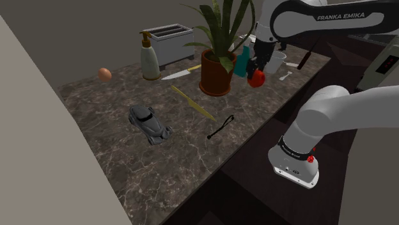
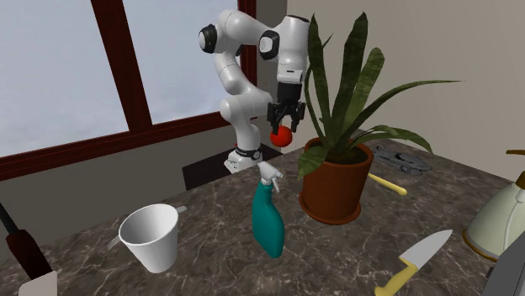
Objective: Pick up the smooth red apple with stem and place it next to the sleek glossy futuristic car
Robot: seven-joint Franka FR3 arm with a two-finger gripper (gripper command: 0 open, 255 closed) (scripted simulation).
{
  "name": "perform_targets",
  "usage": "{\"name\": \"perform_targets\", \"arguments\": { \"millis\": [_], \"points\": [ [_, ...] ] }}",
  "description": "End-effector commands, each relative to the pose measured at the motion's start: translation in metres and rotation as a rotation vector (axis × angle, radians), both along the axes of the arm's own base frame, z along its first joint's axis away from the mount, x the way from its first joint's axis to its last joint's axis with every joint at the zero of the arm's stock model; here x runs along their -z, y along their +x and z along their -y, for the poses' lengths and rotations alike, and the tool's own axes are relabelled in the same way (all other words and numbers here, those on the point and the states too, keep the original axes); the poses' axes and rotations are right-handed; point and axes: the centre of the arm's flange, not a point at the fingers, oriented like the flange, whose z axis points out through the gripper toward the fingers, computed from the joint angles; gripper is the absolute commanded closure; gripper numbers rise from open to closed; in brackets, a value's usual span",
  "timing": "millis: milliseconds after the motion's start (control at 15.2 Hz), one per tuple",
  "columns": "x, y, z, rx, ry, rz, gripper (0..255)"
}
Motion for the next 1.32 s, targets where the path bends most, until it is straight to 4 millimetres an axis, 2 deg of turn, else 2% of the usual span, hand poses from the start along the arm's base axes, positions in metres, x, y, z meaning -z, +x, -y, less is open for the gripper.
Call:
{"name": "perform_targets", "arguments": {
  "millis": [0, 1254],
  "points": [
    [-0.006, 0.000, -0.001, 0.000, 0.000, 0.000, 255],
    [-0.007, 0.152, -0.200, 0.000, 0.000, 0.000, 255]
  ]
}}
